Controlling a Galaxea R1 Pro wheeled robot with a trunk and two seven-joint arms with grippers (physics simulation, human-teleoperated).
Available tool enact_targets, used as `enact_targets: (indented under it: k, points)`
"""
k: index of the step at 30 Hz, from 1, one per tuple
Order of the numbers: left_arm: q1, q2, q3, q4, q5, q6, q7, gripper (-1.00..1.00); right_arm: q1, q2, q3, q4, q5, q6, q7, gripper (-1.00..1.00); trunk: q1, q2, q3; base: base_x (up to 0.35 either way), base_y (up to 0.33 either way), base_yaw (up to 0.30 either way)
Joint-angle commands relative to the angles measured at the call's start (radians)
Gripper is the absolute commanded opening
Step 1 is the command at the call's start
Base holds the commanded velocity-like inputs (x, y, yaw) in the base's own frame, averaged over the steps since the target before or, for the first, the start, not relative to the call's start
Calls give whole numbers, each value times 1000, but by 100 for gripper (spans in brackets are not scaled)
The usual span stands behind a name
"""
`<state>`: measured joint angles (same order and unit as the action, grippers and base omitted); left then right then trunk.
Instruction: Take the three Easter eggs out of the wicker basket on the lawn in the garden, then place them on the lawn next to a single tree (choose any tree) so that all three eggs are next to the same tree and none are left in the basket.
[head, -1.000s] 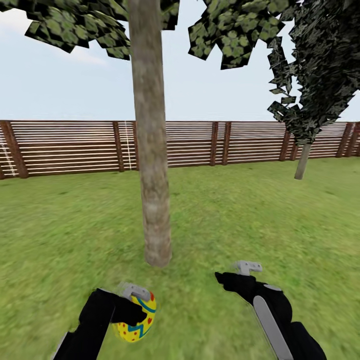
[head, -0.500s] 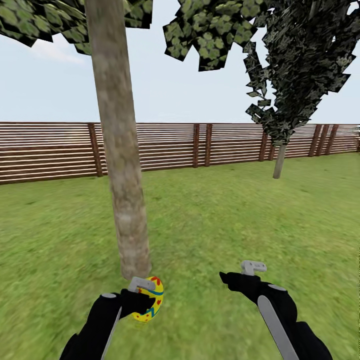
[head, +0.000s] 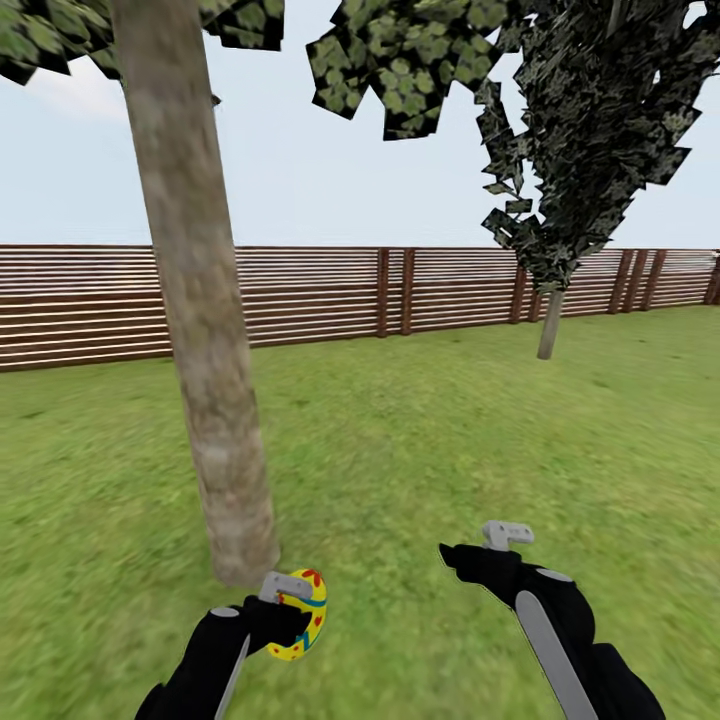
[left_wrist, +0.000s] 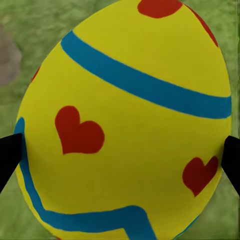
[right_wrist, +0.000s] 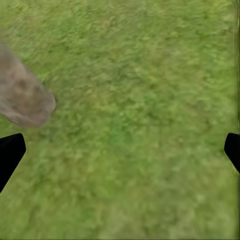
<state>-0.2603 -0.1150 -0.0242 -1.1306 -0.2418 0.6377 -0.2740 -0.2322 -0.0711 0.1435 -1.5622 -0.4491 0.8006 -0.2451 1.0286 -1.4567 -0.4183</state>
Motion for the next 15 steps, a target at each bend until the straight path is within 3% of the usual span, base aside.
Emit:
enact_targets:
  k: [1, 8, 15]
  points:
    - [0, -1, 1, 0, -9, 2, -6, -100, -1, -1, 2, -1, -11, 2, -10, 100, 0, -1, 0, 254, -231, -185]
    - [0, 0, 1, 3, -7, 1, -4, -100, -1, -1, 3, 0, -12, 0, -11, 100, 0, -1, 8, 264, -207, -205]
    - [0, -1, 1, 24, -7, 0, -3, -100, -1, -1, 3, 9, -11, 0, -10, 100, 0, -1, 9, 309, -99, -33]
